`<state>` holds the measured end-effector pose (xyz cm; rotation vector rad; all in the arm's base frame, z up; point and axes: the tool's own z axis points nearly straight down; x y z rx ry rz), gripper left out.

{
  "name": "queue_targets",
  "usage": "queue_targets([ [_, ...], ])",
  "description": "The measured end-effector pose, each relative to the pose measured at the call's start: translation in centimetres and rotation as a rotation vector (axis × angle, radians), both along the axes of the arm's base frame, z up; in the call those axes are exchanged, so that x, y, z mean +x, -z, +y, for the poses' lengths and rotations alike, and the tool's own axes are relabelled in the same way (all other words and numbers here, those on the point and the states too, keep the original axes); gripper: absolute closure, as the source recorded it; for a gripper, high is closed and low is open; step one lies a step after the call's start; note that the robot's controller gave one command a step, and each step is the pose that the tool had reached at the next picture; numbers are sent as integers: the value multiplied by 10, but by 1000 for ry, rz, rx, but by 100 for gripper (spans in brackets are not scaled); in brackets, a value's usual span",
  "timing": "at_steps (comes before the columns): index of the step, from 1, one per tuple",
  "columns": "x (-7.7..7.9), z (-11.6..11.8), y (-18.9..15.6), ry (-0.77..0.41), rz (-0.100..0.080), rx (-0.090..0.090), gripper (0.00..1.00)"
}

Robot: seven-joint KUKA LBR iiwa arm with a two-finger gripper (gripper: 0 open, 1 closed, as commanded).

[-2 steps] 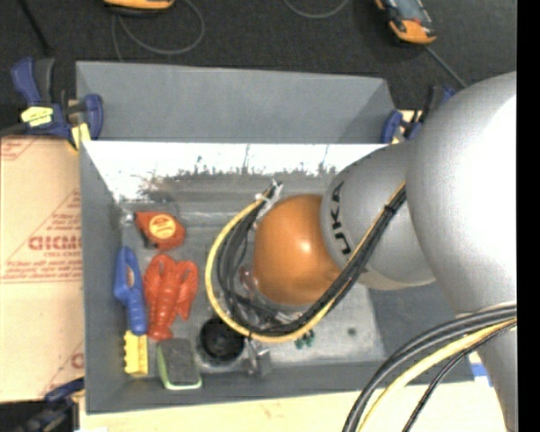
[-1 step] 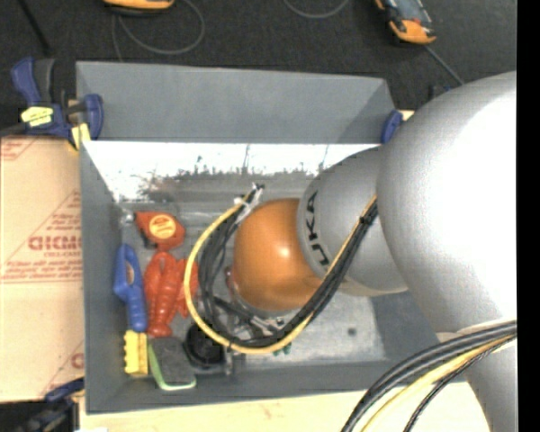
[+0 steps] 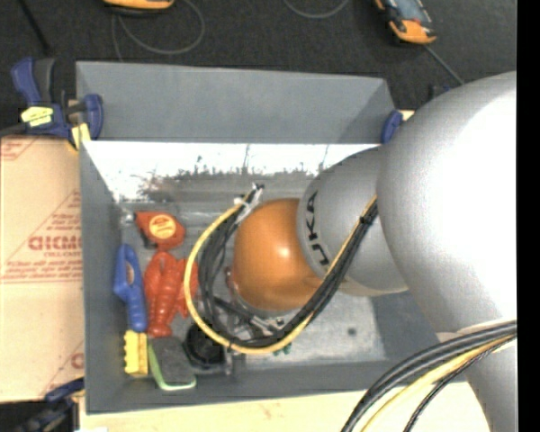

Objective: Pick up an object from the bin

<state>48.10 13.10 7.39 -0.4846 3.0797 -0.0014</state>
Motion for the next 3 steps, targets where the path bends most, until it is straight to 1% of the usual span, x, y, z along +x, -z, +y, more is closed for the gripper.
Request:
queue_targets([
  [1,-4,1,-49,-12,27,-5,100],
  [2,8,8,-62,-11,11,0,100],
  [3,-5,38,-36,-20,24,-4,100],
])
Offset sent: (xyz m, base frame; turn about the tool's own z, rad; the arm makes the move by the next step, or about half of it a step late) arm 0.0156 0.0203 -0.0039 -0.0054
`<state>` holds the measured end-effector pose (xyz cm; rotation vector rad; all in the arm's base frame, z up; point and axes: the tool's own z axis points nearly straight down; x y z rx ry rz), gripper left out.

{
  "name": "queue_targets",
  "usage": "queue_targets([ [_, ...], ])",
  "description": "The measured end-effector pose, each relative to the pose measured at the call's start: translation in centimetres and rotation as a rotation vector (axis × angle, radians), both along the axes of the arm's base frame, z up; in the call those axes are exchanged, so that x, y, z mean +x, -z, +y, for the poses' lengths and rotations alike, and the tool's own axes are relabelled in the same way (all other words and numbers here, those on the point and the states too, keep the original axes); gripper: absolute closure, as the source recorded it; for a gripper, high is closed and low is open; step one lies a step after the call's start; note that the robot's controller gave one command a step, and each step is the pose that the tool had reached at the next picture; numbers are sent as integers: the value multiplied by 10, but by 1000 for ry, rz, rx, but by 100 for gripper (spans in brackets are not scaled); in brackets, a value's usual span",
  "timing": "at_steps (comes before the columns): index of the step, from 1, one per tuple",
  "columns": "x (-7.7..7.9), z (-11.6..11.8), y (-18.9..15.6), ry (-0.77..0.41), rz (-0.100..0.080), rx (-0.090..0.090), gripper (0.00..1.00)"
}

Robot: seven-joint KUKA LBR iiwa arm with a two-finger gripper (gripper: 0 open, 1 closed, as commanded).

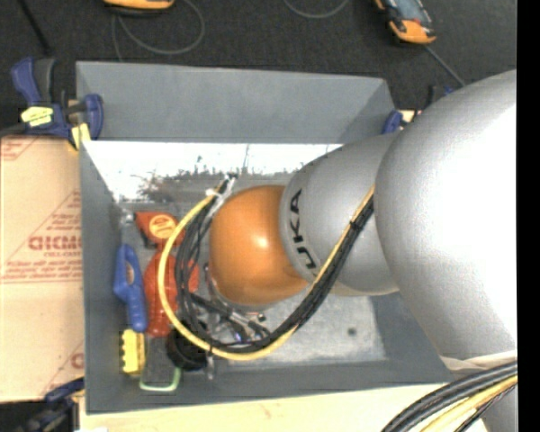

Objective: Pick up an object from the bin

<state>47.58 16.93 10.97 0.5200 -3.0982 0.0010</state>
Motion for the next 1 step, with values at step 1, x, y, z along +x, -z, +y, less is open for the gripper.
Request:
queue_targets([
  [1,-1,10,-46,-12,6,-2,100],
])
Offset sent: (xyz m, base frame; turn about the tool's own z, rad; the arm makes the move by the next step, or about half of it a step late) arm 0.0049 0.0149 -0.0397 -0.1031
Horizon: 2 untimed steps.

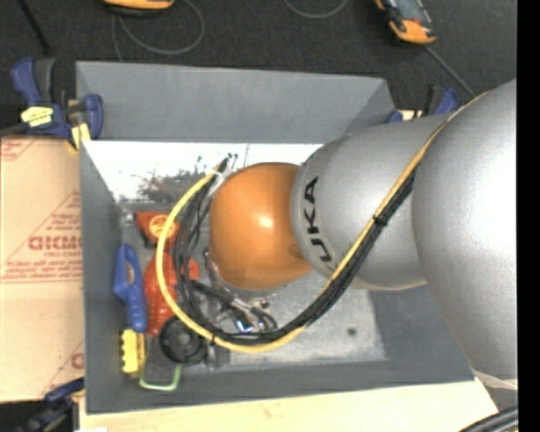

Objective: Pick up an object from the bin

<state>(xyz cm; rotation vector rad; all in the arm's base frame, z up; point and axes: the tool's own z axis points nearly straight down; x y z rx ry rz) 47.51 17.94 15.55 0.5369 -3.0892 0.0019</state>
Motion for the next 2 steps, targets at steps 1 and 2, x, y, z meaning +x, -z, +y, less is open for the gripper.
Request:
queue_targets([
  [1,8,4,14,-39,-22,7,100],
  [2,6,4,58,-48,-4,1,100],
])
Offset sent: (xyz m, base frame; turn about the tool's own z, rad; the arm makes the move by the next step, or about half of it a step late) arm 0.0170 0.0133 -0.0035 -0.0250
